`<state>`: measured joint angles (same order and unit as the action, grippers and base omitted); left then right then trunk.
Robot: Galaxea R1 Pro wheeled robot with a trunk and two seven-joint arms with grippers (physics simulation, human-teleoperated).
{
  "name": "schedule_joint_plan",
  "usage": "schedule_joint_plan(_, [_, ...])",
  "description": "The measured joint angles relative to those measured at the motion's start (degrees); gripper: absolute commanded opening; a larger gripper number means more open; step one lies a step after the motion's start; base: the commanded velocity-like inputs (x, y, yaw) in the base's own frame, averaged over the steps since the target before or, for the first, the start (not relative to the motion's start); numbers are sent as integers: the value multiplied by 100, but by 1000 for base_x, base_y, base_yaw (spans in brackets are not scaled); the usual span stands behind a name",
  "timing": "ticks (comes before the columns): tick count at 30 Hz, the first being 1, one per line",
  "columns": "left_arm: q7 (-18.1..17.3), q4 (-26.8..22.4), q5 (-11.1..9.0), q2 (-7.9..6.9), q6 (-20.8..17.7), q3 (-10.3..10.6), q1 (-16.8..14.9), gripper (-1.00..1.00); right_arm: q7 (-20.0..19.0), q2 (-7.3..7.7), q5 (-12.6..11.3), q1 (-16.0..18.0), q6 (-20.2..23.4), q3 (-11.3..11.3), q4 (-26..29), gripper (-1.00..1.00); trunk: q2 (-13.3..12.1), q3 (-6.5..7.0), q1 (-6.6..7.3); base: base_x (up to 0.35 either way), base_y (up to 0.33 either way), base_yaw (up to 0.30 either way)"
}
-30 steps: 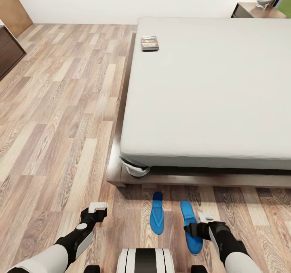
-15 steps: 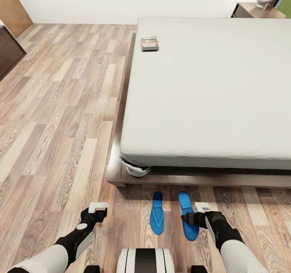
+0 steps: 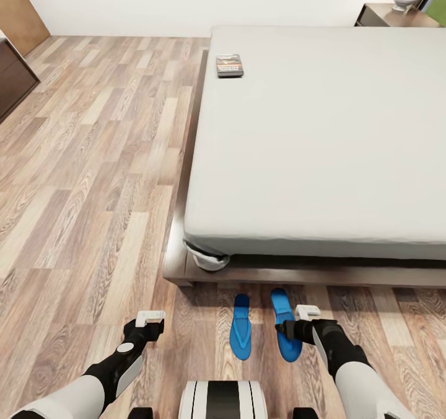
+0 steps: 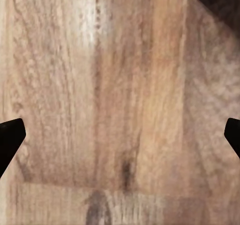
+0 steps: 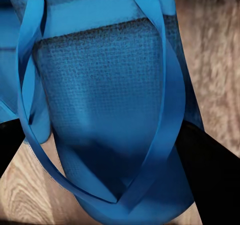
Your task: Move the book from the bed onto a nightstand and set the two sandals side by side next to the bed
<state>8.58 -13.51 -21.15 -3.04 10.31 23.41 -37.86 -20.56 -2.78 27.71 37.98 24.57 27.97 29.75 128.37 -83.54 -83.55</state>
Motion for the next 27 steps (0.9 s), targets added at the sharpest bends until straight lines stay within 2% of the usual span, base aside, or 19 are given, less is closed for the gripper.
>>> schedule_joint_plan(6, [0,0,0,0,-7,0,0,100,0,-16,1,8,-28,-6,0,-100,241,-108,-132,0,0,0])
schedule_joint_plan(9, [0,-2,0,0,-8,0,0,100,1,-76,-3,41,-31,-11,4,-100,361,-161,-198,0,0,0])
schedule_joint_plan(17, [-22,-10,-4,-2,-56,-7,0,100,0,-140,0,139,-35,-14,-46,-100,362,-162,-198,0,0,0])
schedule_joint_plan(24, [-83,-54,1,-7,-690,-17,0,100,-1,-138,1,152,-36,-14,-66,-100,362,-162,-198,0,0,0])
schedule_joint_plan(27, [-88,-40,3,-14,-783,-19,0,100,-1,-135,0,153,-35,-13,-69,-100,362,-162,-198,0,0,0])
